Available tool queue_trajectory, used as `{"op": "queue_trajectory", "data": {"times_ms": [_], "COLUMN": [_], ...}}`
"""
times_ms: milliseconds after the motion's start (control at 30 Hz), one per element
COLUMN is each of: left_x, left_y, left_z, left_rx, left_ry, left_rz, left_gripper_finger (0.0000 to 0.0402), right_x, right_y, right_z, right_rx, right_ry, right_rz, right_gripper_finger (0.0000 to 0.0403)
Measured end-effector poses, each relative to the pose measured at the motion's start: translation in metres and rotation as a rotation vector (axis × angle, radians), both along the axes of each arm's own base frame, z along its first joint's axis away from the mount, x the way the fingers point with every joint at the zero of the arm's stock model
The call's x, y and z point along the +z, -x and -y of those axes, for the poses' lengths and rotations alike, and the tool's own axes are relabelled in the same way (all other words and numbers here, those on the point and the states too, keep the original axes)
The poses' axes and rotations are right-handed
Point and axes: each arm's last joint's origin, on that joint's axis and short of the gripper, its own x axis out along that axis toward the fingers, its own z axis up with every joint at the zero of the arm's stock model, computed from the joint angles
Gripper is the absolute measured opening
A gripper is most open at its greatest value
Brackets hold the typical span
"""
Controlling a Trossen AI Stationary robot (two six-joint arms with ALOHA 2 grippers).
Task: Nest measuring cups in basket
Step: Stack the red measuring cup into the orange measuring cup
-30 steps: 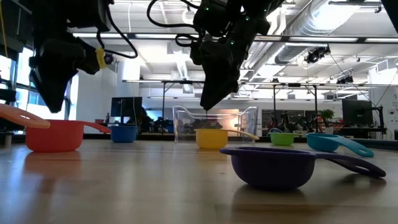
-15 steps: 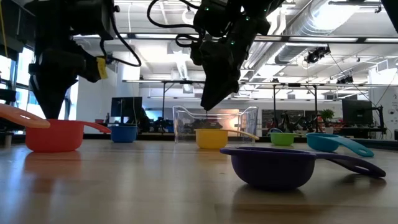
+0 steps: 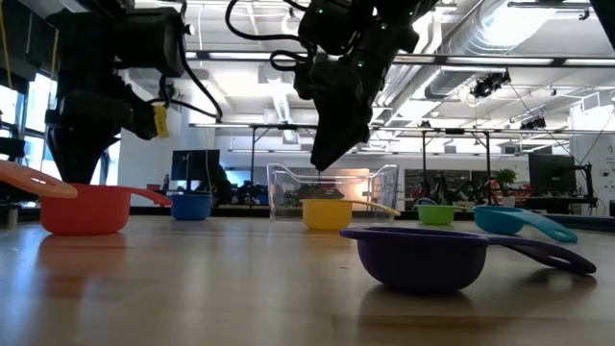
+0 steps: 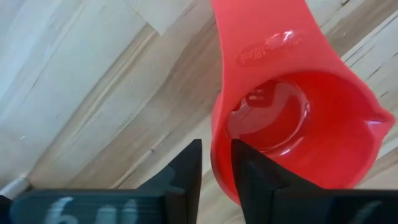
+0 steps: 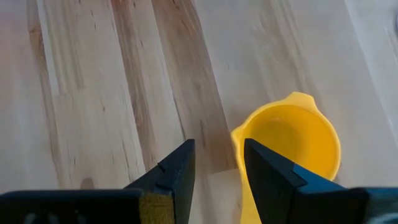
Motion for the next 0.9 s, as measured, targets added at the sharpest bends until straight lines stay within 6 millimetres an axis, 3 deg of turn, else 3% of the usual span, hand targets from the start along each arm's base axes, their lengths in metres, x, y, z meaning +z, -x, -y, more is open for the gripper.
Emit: {"op": "queue_trajectory", "data": {"times_ms": [167,500,900], "left_x": [0.000,0.003,0.028], "left_y": [0.000,0.001,0.002], "left_z": [0.000,0.006,0.042], "left_rx": [-0.047,-0.125,-0.316], "left_ry": [-0.007,-0.019,-0.005], "left_rz": [0.001,0.028,0.220], "left_gripper_finger": [0.0010,0.0006,0.0003], "right_x": [0.000,0.000,0.000], "right_y": [0.000,-0.001,-0.001], "right_z": [-0.004,-0.012,-0.014], "right_rx": [0.009,0.007,-0.035], "right_ry": [0.000,-0.009,-0.031], "right_rz": [0.000,-0.002,-0.007], "right_gripper_finger": [0.0129,0.0129,0.0129]}}
